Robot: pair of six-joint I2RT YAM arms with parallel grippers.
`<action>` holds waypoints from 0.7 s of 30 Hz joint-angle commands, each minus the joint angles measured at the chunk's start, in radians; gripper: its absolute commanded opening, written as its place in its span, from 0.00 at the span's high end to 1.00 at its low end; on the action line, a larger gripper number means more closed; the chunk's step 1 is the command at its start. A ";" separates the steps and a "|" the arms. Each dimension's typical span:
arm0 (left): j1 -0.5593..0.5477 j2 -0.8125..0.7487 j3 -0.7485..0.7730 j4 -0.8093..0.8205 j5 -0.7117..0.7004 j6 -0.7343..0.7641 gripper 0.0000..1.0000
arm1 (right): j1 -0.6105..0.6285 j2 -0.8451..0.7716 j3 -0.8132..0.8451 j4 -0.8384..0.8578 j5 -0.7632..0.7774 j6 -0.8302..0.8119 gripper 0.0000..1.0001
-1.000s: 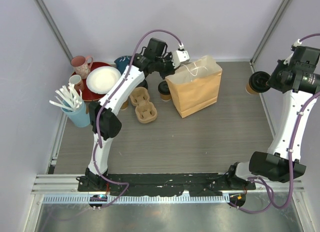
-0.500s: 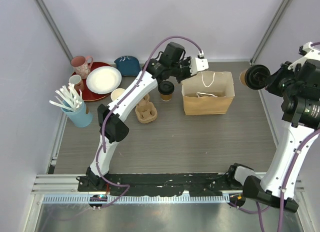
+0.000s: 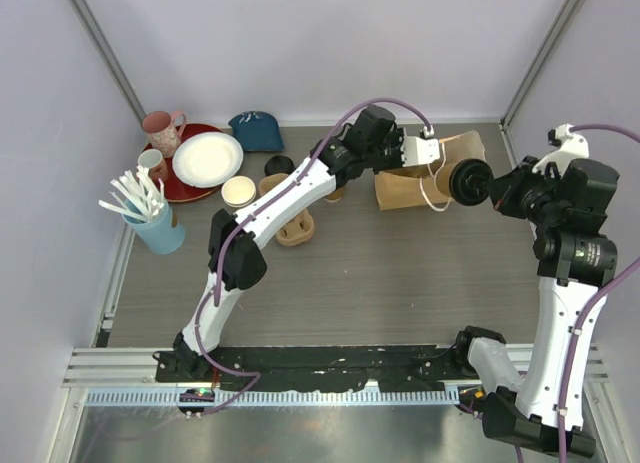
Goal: Pack the takeout coffee
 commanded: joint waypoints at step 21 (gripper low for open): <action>-0.041 -0.072 -0.128 0.367 -0.191 0.264 1.00 | 0.026 -0.084 -0.096 0.138 0.019 -0.025 0.99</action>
